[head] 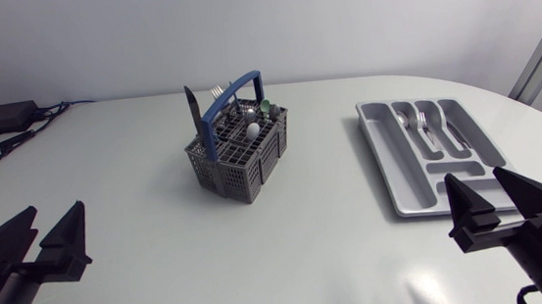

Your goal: Unload the cutlery basket into the drawer organizer.

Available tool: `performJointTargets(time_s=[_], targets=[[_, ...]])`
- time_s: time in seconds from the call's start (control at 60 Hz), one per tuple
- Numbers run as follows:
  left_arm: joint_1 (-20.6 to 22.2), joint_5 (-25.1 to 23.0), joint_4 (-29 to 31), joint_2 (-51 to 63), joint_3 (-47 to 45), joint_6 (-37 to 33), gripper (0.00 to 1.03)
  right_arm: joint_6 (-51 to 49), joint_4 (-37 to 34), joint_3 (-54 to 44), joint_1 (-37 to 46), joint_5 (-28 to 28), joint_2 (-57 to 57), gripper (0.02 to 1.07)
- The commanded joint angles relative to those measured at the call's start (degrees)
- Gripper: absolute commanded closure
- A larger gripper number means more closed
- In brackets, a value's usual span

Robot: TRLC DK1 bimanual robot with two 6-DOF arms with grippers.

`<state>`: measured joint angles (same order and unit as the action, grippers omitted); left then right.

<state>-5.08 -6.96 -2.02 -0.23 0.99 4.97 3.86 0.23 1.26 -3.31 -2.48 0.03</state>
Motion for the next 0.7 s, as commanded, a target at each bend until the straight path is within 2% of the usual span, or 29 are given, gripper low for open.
performJointTargets(time_s=[0.0, 0.417, 0.683], targets=[[-0.28, 0.46, -0.09, -0.65, -1.26, 1.44, 0.05, 0.27, -0.05, -1.34, 0.15, 0.81, -0.38, 0.06], [-0.28, 1.51, -0.53, -0.56, -0.2, 1.18, 0.05, 0.71, 1.0, -1.08, -0.47, 1.78, -0.38, 0.06], [-0.28, 1.78, -0.7, 0.84, 4.54, 1.0, 0.11, -0.17, 1.26, 1.73, -1.96, 2.3, 0.67, 0.06]])
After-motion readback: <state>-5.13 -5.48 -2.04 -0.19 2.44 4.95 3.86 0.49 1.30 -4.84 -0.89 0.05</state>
